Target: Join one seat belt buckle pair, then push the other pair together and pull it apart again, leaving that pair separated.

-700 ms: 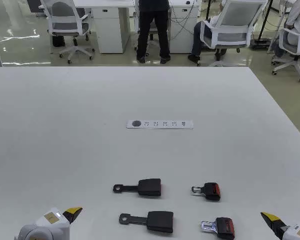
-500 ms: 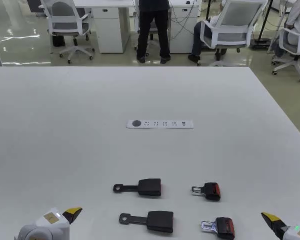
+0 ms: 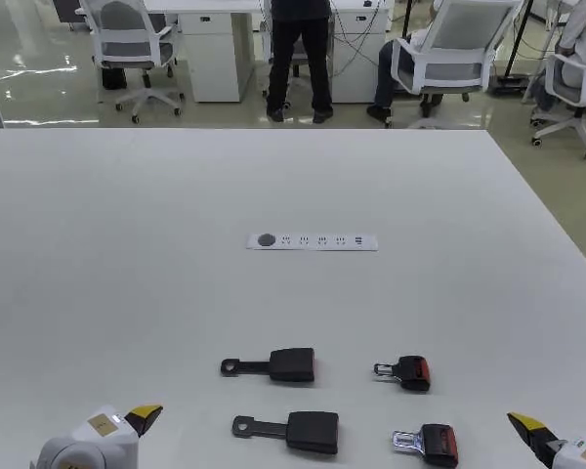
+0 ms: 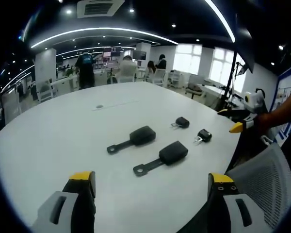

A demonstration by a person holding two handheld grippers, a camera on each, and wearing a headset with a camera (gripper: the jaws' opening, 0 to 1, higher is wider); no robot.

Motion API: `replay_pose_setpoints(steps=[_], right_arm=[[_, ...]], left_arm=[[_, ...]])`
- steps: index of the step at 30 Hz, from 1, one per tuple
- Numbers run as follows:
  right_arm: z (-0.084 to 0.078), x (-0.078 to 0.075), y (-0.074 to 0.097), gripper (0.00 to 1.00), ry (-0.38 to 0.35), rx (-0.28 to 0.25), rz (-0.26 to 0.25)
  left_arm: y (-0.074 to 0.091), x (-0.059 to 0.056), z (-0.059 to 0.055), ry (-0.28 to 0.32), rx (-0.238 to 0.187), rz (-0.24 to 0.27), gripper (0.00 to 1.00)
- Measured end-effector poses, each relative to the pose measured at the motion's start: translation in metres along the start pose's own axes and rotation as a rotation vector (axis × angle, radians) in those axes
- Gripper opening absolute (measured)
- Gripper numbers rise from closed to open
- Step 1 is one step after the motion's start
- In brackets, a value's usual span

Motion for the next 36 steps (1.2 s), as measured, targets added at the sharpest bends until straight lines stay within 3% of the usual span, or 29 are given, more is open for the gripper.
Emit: replay_pose_setpoints(steps=[12,16,18,36], right_arm=[[-0.001,-0.001,-0.002,0.96,-0.003,0.0,0.005],[-0.001,-0.001,-0.002,0.96,-0.003,-0.002,0.004],[-0.001,-0.001,-0.002,0.96,-0.004,-0.001,0.004],[-0.003,-0.001,0.001,0.96,-0.004,0.005,0.007]], left_arm=[[0.0,-0.003,0.008,-0.028,-0.015,0.005,0.99],[0.0,-0.003,0.013,-0.039,-0.042,0.004,1.0],[-0.001,-0.004,0.017,-0.078,-0.073,-0.005,1.0],[-0.004,-0.005,0.014,-0.071,-0.04,-0.015,0.99]])
Point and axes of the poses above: the centre of the closed fingertips' face, and the gripper's own axes: y roughly backward along the fingers, x roughly to its left, z roughly out of its top, the point moved 2 cm from there along y, roughly backward along the fingers, and after that the axes turned 5 degrees about y, right-handed, at the moved point
